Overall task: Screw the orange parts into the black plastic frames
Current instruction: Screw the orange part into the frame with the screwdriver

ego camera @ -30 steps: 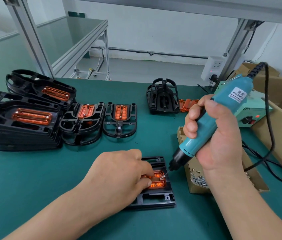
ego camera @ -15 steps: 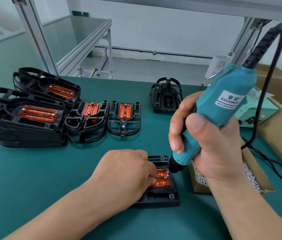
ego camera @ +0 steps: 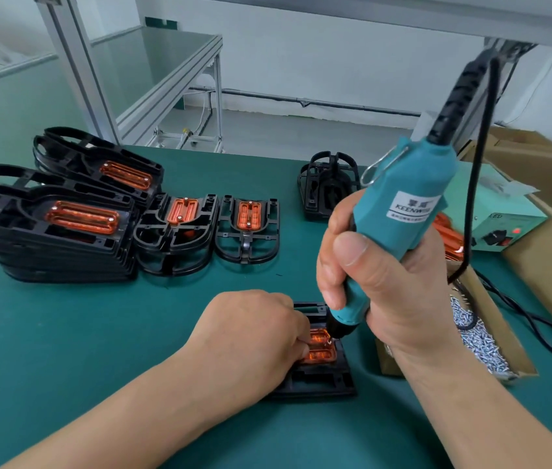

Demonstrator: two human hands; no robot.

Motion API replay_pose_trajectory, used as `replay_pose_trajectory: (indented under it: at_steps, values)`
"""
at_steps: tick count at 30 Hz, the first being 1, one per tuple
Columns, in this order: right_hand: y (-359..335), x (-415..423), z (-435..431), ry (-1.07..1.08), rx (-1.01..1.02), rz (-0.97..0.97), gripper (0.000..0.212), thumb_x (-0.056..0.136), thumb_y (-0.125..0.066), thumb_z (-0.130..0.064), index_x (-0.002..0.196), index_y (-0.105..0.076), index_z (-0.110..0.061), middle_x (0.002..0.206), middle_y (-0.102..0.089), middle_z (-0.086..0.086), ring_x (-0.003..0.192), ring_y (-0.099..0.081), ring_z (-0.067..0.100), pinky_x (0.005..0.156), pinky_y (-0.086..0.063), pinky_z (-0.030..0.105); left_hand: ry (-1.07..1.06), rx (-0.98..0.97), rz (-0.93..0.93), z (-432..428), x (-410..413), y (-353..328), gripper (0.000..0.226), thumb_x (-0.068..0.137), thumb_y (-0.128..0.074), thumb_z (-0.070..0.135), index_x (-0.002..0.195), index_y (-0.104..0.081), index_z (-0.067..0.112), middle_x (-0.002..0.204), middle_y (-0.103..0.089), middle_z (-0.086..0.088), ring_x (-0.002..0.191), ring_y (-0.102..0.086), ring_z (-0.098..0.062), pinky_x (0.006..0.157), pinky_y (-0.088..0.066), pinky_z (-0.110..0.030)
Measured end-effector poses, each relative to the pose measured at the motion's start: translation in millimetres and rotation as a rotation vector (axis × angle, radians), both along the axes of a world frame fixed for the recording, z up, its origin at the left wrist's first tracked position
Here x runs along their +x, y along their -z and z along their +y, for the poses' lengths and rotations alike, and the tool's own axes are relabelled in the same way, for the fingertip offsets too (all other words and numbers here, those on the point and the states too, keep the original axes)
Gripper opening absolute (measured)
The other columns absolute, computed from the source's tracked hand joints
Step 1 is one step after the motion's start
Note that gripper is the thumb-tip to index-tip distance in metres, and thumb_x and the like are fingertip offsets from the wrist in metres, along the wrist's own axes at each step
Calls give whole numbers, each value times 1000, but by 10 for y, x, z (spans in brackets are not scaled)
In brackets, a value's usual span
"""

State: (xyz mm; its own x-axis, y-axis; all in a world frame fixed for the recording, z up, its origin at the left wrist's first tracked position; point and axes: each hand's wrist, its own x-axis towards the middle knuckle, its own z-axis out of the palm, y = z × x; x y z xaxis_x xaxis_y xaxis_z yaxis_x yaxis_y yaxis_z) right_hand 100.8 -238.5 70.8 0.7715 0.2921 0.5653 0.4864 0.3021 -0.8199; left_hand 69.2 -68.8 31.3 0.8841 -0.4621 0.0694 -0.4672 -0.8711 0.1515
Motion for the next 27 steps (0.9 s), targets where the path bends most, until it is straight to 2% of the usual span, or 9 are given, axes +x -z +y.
replay_pose_trajectory:
  at_steps: [4, 8, 12, 14, 16, 19, 22, 24, 27]
  values:
    - [12, 31, -40, 22, 27, 37, 9, 97, -69, -18, 99, -61, -17, 62, -57, 11, 41, -48, 28, 53, -46, 27, 3, -22, 5, -3, 11, 10, 26, 99, -49, 52, 115, -66, 40, 85, -45, 10, 95, -60, -14, 66, -40, -31]
    - [11, 22, -54, 47, 25, 17, 5, 96, -65, -15, 98, -61, -18, 69, -61, 13, 43, -52, 28, 53, -47, 29, 6, -20, 20, -2, 17, 10, 25, 99, -49, 52, 115, -66, 41, 87, -48, 11, 96, -60, -15, 70, -46, -32]
    - [-10, -1, -69, 5, 93, 32, 12, 98, -71, -21, 104, -63, -14, 79, -68, 13, 48, -59, 27, 50, -47, 30, 22, 9, 27, -1, 12, -14, 28, 100, -48, 51, 118, -65, 39, 97, -58, 9, 98, -60, -16, 75, -51, -35]
    - [-28, -14, -102, 22, 120, 33, 8, 97, -66, -17, 104, -64, -13, 80, -69, 12, 49, -60, 27, 49, -46, 30, 27, 9, 36, 7, 10, -29, 27, 101, -48, 51, 119, -64, 39, 101, -60, 9, 100, -61, -17, 78, -53, -36]
    - [-40, -41, -118, 36, 118, 15, 7, 97, -62, -14, 104, -64, -12, 79, -68, 11, 48, -60, 27, 50, -47, 30, 32, 10, 33, 8, 7, -31, 26, 101, -48, 50, 117, -64, 38, 99, -60, 9, 98, -61, -17, 76, -53, -36]
    - [-71, -60, -90, 36, 99, -2, 15, 96, -72, -21, 104, -63, -12, 79, -68, 11, 48, -60, 28, 51, -47, 30, 45, 41, -1, 5, -5, -11, 25, 101, -46, 49, 112, -63, 35, 94, -57, 8, 94, -60, -19, 70, -50, -35]
    - [-153, -8, -99, 125, 197, 26, 20, 96, -72, -27, 103, -60, -12, 78, -67, 6, 50, -57, 23, 50, -45, 26, 60, 61, -6, 1, 0, 1, 25, 103, -43, 48, 111, -64, 36, 93, -56, 7, 93, -60, -19, 68, -48, -34]
    - [-156, 36, -158, 185, 299, 82, 21, 98, -72, -32, 102, -59, -15, 78, -65, 3, 51, -56, 19, 50, -44, 24, 78, 23, -2, 28, -5, -9, 29, 103, -42, 50, 115, -64, 36, 96, -59, 8, 95, -61, -18, 72, -51, -35]
    - [-59, 90, -282, 275, 405, 195, 13, 106, -53, -28, 99, -60, -19, 78, -62, 0, 54, -54, 16, 50, -42, 23, 51, -174, 125, 157, 13, -81, 30, 106, -36, 52, 121, -59, 39, 107, -64, 14, 101, -61, -6, 86, -54, -34]
